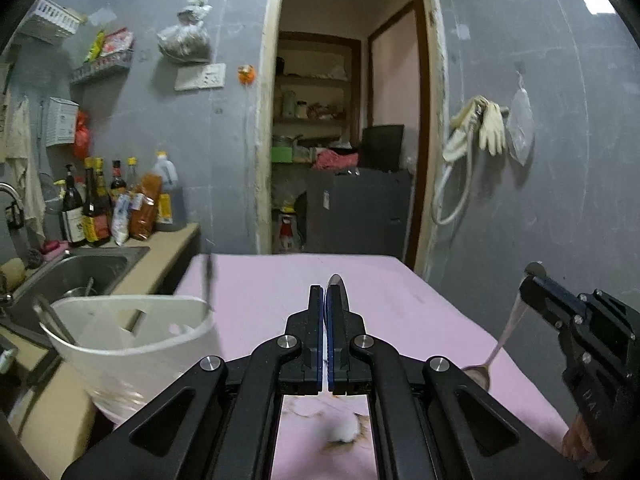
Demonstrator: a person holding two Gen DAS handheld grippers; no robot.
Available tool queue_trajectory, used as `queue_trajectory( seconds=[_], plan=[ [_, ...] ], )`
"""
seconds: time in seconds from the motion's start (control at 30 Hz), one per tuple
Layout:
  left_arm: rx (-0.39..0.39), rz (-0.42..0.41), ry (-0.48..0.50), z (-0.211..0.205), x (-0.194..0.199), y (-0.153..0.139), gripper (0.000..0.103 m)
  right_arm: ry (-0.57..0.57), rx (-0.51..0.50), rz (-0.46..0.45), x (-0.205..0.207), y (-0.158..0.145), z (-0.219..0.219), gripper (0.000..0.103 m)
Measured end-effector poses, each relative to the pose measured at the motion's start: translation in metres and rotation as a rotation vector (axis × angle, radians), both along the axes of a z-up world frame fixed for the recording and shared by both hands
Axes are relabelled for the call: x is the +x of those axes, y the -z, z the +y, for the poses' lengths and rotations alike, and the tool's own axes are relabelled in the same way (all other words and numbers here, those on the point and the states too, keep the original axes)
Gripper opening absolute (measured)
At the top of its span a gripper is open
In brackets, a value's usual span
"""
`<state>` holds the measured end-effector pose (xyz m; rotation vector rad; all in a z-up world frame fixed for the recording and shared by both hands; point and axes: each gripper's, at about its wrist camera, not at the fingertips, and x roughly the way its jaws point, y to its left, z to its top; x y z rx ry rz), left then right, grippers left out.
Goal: Organize utensils
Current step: 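Carry the spoon in the left tool while the right tool carries its spoon to the holder, then open both tools to drop the spoons into the white holder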
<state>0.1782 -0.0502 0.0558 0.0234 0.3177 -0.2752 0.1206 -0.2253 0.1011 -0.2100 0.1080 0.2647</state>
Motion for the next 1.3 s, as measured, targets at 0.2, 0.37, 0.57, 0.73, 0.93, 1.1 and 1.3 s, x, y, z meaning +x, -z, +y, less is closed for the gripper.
queue_trajectory(
  seconds=[0.2,0.37,0.57,0.73,0.93,1.1,1.3],
  plan=[
    [0.018,-0.06,-0.108,0.044,-0.002,-0.036,0.0,-0.086,0.031,-0.036,0.009,-0.032,0.026,0.0],
    [0.047,-0.094,-0.202,0.081,-0.005,-0.06,0.0,-0.171,0.058,-0.076,0.018,-0.06,0.057,0.0],
    [0.061,-0.136,-0.336,0.135,-0.009,-0.077,0.0,-0.254,0.084,-0.126,0.028,-0.093,0.093,0.0],
    [0.133,-0.164,-0.465,0.167,-0.004,-0.074,0.0,-0.315,0.102,-0.126,0.044,-0.11,0.128,0.0],
    [0.138,-0.141,-0.552,0.195,0.021,-0.057,0.0,-0.374,0.116,-0.093,0.07,-0.105,0.164,0.0],
    [0.178,-0.121,-0.574,0.192,0.041,-0.041,0.0,-0.389,0.092,-0.064,0.091,-0.083,0.184,0.0],
    [0.226,-0.106,-0.555,0.188,0.058,-0.021,0.0,-0.384,0.079,0.003,0.109,-0.055,0.193,0.001]
  ],
)
